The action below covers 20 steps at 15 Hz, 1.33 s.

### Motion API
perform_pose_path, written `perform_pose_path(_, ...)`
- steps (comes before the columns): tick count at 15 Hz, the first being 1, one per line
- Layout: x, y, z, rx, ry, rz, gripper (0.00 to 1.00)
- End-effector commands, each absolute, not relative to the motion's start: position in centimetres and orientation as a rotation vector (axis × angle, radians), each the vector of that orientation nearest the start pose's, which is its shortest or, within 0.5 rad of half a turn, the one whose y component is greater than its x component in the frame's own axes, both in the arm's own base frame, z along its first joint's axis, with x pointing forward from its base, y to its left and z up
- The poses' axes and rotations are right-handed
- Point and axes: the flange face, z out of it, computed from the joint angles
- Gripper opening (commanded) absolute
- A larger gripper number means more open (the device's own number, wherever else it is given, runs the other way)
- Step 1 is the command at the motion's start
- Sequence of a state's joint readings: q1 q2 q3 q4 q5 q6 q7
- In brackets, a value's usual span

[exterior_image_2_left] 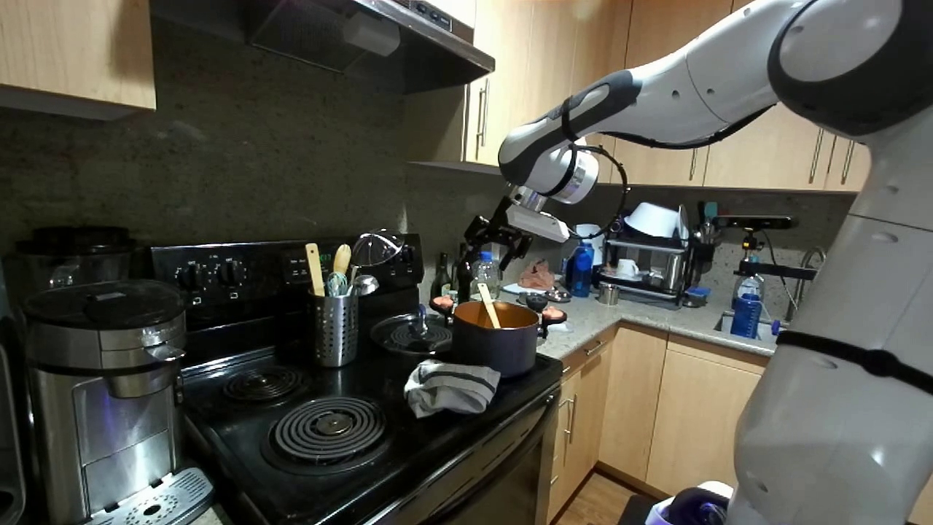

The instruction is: Place the wooden spoon in the utensil holder

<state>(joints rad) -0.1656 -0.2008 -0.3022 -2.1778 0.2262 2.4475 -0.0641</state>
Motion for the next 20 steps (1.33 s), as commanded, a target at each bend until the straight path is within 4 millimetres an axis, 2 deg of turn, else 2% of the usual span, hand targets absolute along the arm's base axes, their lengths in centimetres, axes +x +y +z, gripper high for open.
perform_pose_path(1,48.9,-28.8,52.2,-2.748,1.014,-0.769,1.0)
perform_pose_path(5,50.7,-32.2,50.3,-2.681,1.246,-0.747,1.0)
perform_pose_path(7,51.3,-32.1,50.0,-2.663,1.286,-0.736,1.0)
perform_pose_path(8,50.2,-31.9,49.8,-2.699,1.231,-0.718,1.0)
perform_pose_path(13,50.7,-31.8,49.1,-2.708,1.235,-0.72,1.0)
perform_pose_path(15,51.8,-32.3,48.8,-2.691,1.277,-0.724,1.0)
perform_pose_path(20,55.0,-35.4,48.4,-2.611,1.454,-0.734,1.0)
